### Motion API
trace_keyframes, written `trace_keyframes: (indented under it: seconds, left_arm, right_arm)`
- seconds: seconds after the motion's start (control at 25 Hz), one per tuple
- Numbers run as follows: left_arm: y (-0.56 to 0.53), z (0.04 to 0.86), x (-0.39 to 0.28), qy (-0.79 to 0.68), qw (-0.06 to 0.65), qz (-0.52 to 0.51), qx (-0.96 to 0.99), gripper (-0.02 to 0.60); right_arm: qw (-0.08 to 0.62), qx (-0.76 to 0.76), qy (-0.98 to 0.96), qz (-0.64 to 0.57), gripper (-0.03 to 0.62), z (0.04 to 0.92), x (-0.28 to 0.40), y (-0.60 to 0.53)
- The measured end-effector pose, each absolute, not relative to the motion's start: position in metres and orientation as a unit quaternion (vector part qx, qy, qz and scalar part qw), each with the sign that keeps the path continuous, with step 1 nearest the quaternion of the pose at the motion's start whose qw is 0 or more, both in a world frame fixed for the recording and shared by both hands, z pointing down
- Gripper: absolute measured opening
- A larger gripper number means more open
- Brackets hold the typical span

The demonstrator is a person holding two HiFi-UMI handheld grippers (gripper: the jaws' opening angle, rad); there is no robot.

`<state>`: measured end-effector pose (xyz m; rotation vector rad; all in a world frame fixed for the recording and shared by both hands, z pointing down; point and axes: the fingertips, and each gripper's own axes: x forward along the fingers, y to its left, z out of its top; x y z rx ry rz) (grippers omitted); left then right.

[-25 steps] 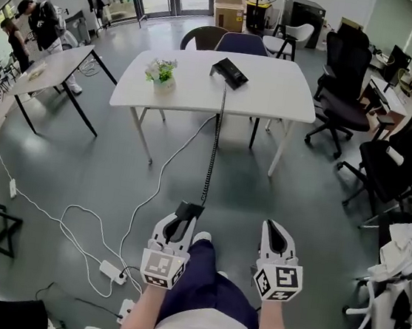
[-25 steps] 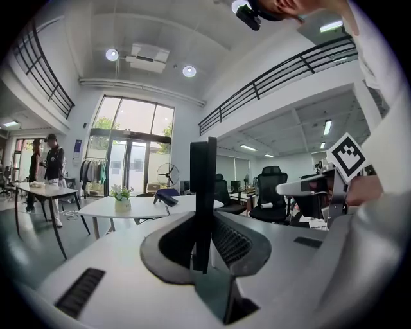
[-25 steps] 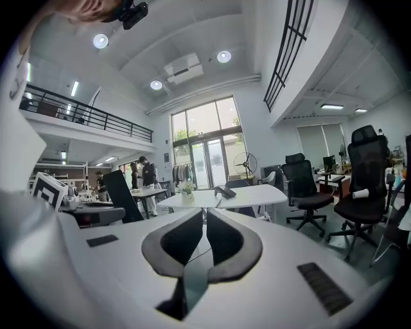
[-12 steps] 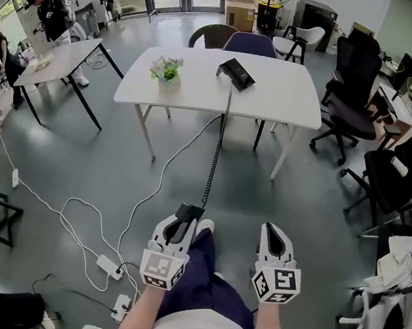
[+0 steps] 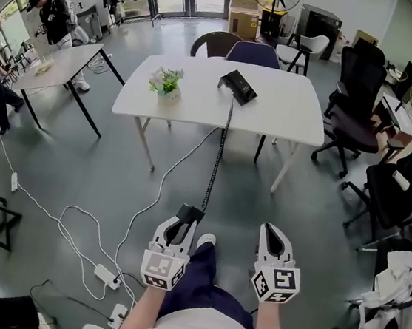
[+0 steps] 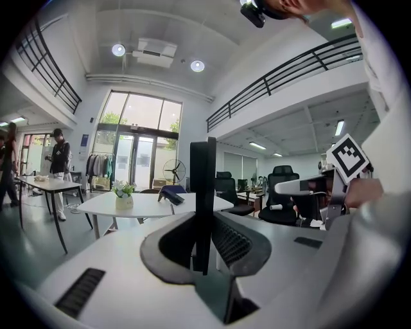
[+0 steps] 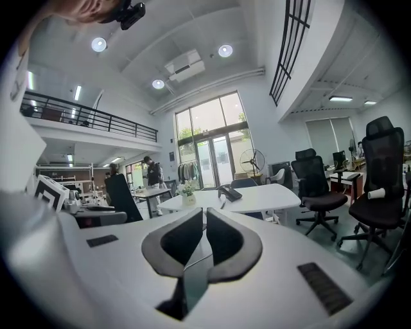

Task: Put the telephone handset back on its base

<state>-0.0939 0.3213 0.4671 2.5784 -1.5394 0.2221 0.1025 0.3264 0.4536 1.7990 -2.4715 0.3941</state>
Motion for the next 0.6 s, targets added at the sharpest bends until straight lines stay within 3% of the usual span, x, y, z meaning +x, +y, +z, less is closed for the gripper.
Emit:
trace_keyframes:
  seconds: [0.6]
  left_arm:
    - [0.195,0.454,-0.109,-0.504,0.073,0.073,0.858,0.083]
  right_arm:
    - [0.023,0.589,-0.794,0.149,0.041,0.442,0.095,0.194]
